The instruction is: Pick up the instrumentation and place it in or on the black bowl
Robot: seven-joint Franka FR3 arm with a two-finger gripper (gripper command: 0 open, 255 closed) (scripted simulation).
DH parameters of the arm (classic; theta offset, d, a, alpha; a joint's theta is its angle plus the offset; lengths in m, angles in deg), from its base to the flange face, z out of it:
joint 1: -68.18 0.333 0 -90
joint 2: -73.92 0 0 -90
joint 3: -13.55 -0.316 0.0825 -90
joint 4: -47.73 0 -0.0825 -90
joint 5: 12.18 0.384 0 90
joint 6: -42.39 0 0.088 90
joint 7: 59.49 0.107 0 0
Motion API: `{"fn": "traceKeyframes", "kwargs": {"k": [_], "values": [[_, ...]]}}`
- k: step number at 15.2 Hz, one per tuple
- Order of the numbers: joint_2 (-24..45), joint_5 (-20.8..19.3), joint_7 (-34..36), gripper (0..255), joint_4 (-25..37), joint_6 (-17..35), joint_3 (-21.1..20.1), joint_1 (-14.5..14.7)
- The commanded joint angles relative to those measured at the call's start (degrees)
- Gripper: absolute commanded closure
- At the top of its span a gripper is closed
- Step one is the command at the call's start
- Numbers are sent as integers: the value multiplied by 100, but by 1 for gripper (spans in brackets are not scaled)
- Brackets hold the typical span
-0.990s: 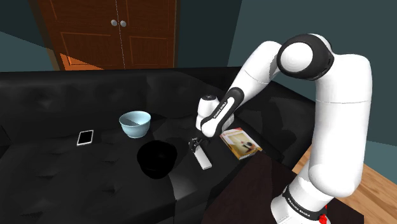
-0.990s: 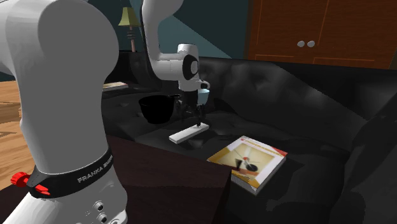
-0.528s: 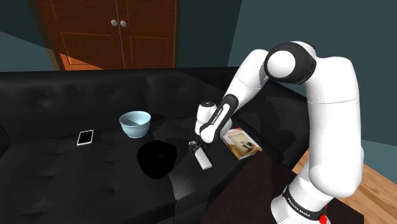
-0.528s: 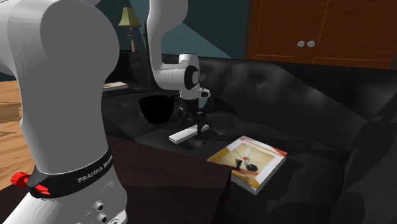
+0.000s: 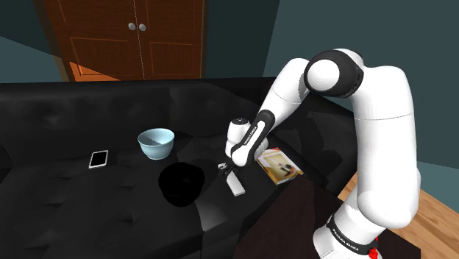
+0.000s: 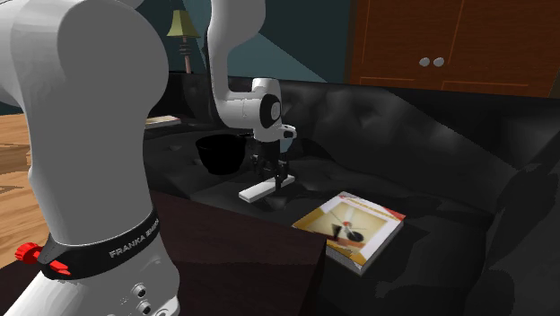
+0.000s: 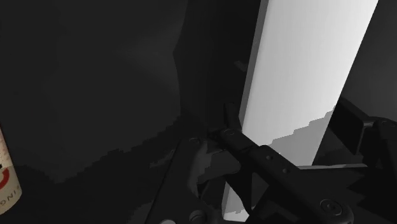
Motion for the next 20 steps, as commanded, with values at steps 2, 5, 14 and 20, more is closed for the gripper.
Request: {"fn": "traceKeyframes", "kwargs": {"k": [2,5,14,20], "values": [[1,0,0,255,0,0,0,0],[-1,0,-1,255,0,-2,-1,-1],[-426,57,-53,255,-137,-291,-81,-66],[-927,150,-132,255,-261,-669,-178,-143]]}}
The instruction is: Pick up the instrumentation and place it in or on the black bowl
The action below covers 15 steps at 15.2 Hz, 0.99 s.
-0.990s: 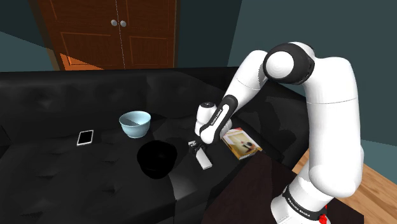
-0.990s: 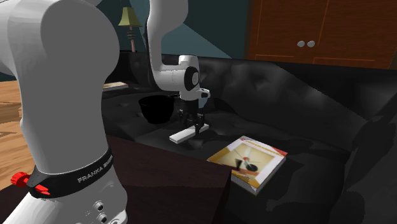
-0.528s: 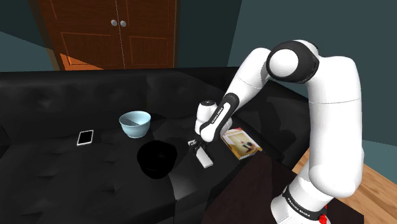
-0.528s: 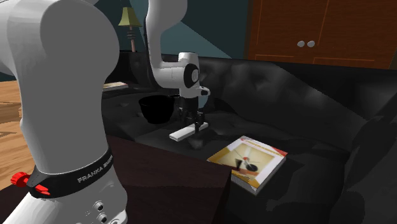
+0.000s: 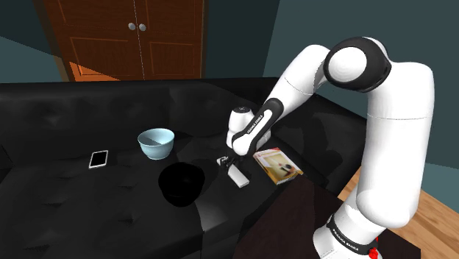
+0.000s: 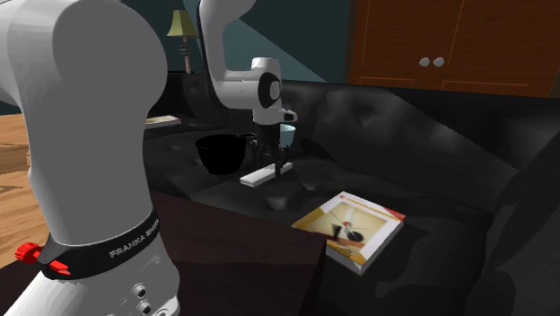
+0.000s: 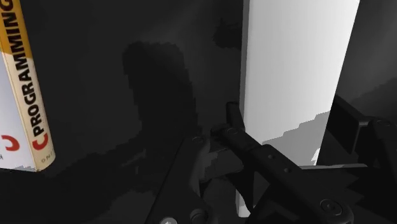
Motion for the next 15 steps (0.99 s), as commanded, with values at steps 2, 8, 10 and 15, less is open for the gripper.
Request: {"fn": "traceKeyframes", "kwargs": {"k": [2,8,10,15], "values": [[-260,52,-41,255,-75,-184,-46,-35],[-735,169,-134,255,-135,-597,-126,-91],[-888,210,-165,255,-145,-739,-148,-105],[-1256,306,-240,255,-145,-1105,-190,-130]]}}
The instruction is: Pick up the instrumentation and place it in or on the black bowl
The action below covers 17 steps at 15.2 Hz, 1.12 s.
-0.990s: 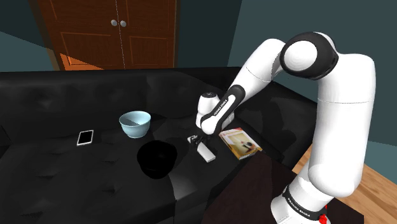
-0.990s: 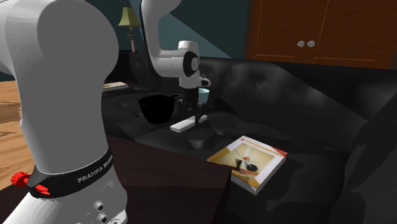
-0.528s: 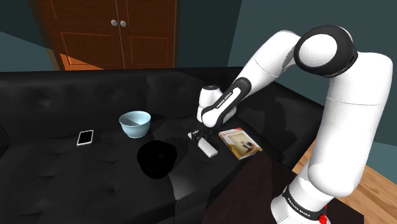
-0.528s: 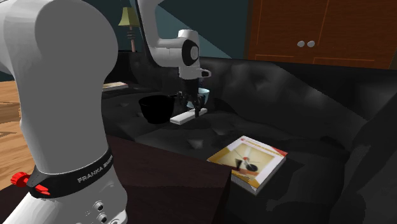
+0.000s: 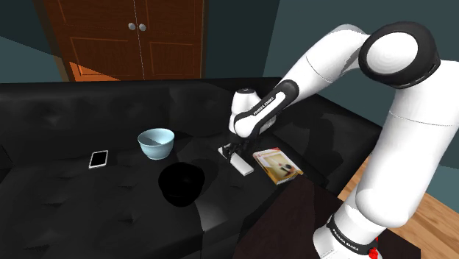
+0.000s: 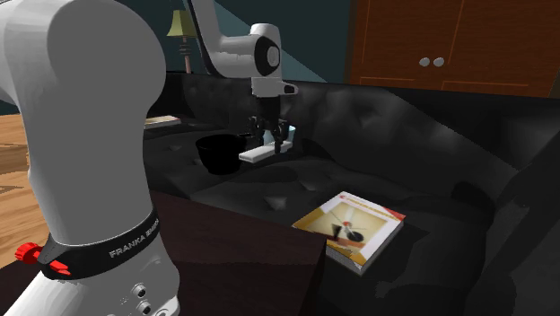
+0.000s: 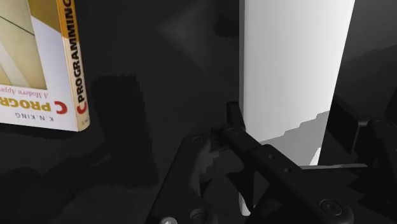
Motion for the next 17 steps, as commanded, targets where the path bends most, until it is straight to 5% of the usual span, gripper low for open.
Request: {"fn": "traceKeyframes", "kwargs": {"k": [1,10,17], "values": [[-139,35,-15,255,8,-147,-17,-1],[-711,173,-122,255,99,-805,-51,-16],[-174,6,927,255,867,-1068,-441,536]]}}
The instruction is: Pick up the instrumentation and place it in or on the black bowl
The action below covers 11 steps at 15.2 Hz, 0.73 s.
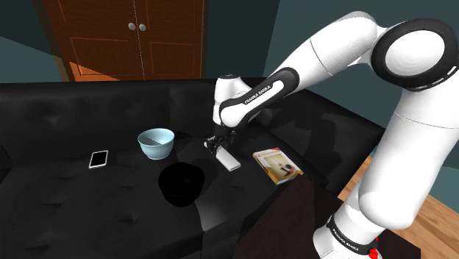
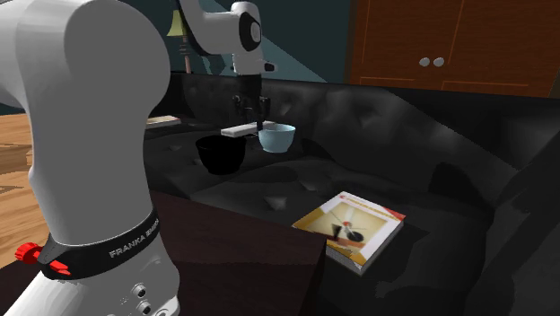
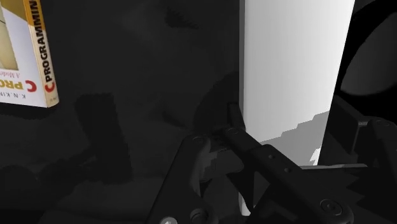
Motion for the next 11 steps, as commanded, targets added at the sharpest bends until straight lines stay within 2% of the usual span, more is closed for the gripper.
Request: {"fn": "traceKeyframes", "kwargs": {"k": [1,11], "values": [[170,-59,312,255,254,-93,-100,170],[1312,-411,1585,255,1970,-740,-386,1030]]}}
